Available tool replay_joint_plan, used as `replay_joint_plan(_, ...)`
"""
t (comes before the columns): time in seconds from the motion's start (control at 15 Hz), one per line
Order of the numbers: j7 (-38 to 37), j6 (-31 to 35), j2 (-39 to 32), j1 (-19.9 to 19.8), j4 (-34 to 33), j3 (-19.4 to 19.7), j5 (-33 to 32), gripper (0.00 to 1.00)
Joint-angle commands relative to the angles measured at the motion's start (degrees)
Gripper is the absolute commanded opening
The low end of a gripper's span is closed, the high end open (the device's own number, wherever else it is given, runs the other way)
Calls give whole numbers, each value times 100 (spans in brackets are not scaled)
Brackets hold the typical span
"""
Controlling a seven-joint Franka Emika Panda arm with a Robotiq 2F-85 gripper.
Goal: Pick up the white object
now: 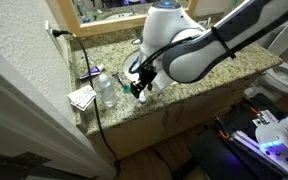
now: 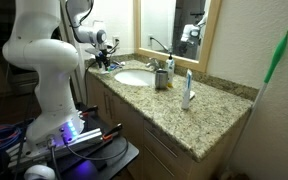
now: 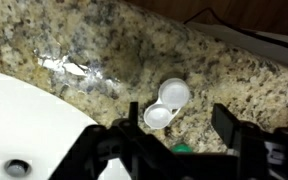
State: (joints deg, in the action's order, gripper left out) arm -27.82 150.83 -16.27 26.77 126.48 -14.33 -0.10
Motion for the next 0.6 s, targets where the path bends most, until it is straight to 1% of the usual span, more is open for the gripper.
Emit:
replay_joint_plan(0.0,-30,38,-140,11,-112,7,-30,100)
replay_joint_plan(0.2,-61,57,-220,34,-130,29,-43,100)
replay_joint_plan(0.33,18,-5,-117,-3,-50,0,15,100)
replay_joint_plan(0.4,18,-5,-124,-2,-50,0,16,81)
replay_joint_plan(0.47,6,-43,-108,5,-56,2,8,72)
replay_joint_plan(0.53,-7,-41,-90,10,-36,8,-3,66)
